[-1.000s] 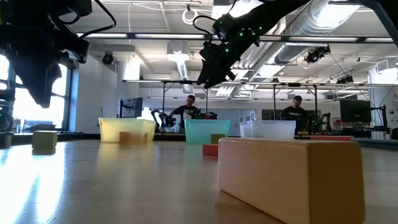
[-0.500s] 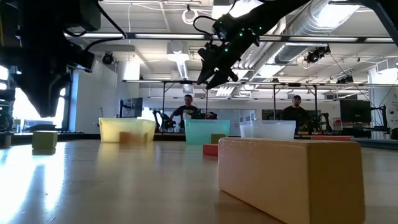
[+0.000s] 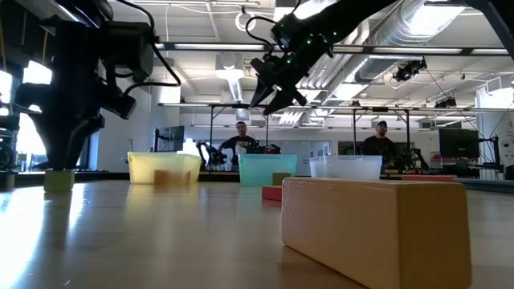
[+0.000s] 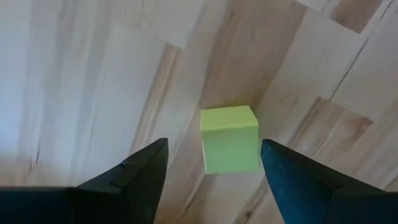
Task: Sort & place blocks by color
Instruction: Put the green block into the transparent bin
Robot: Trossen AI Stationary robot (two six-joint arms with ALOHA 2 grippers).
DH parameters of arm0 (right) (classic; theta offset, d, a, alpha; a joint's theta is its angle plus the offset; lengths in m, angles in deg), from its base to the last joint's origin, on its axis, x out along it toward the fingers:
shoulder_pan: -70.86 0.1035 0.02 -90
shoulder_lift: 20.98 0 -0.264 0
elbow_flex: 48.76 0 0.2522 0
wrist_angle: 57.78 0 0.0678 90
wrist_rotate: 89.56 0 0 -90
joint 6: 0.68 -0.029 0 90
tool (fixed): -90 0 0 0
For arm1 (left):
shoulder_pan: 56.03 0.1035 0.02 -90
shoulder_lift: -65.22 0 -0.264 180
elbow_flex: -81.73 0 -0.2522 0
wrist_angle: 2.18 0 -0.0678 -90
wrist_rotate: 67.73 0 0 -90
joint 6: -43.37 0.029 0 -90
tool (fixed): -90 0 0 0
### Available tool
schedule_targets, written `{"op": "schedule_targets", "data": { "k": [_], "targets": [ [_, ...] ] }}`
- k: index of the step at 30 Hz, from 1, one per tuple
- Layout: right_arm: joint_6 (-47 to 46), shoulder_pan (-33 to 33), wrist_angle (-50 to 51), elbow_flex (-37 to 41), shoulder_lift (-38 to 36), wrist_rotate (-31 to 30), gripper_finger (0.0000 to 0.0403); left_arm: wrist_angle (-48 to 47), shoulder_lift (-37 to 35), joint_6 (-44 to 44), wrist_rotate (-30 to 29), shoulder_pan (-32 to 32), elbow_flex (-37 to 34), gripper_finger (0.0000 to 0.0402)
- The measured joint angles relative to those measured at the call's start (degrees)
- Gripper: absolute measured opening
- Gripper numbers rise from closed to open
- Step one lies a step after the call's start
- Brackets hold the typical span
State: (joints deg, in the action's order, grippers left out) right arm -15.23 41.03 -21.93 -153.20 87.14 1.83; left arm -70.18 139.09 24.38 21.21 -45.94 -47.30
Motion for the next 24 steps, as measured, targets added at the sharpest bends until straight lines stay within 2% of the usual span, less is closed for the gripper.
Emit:
{"op": "schedule_targets", "data": {
  "k": [6,15,18,23,24],
  "targets": [
    [0.0,1.3,0.1,0.0,0.0,-2.4,0.0227,1.3,1.3,3.2,1.9,1.2,0.0,0.0247],
    [-1.1,2.4,0.8,0.0,0.0,-2.4,0.0227,2.1,7.7,4.4,1.7,2.3,0.0,0.0237],
    [-1.1,2.7,1.4,0.0,0.0,-2.2,0.0227,2.1,9.1,4.6,1.8,2.3,0.0,0.0203],
    [-2.1,3.3,1.9,0.0,0.0,-1.2,0.0226,2.0,9.2,4.8,1.9,2.2,0.1,0.011],
    [-2.1,3.4,2.1,0.0,0.0,-0.6,0.0224,2.0,8.9,4.8,1.9,2.2,0.1,0.0103]
  ]
}}
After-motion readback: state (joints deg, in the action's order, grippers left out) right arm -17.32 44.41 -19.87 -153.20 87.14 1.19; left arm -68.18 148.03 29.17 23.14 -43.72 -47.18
